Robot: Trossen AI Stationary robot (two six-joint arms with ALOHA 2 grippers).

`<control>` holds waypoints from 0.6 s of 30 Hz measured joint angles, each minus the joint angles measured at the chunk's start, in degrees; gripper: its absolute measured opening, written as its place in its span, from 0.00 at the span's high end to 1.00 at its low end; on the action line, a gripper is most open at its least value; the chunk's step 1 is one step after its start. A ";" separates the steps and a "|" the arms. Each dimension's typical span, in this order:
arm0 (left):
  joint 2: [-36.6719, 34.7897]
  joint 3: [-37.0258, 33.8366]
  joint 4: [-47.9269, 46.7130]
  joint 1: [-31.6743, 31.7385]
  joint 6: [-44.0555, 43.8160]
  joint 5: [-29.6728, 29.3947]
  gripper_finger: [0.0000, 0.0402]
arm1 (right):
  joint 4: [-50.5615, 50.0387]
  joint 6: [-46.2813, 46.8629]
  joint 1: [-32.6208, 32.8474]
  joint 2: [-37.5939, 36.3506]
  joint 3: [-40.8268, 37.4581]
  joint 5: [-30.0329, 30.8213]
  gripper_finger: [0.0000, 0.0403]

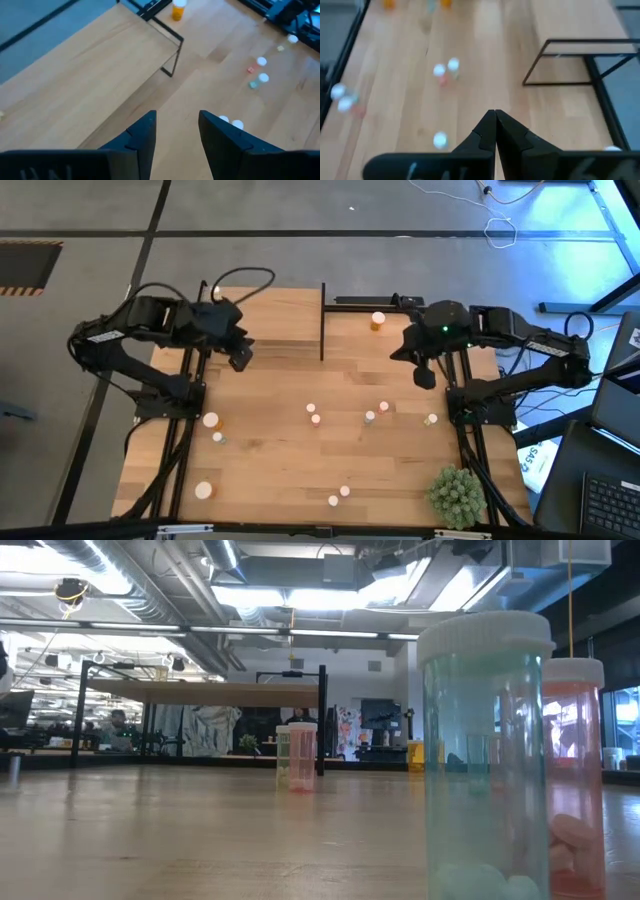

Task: Pick and place medicine bottles onto shelf by color
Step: Put the top right small blue pill on the shelf

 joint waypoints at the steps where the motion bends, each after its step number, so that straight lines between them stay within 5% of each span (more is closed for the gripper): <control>1: 0.00 0.00 -0.04 -1.27 -0.22 -0.94 0.65 | -1.95 -0.71 0.80 0.75 1.19 -0.06 0.97; 10: -0.10 0.00 -2.26 -8.16 -0.36 -3.73 0.65 | -6.88 -0.97 9.71 6.90 6.95 -2.79 0.97; 18: -0.91 0.02 -3.95 -11.85 -0.36 -4.76 0.65 | -5.79 15.76 11.50 12.08 7.04 -4.43 0.96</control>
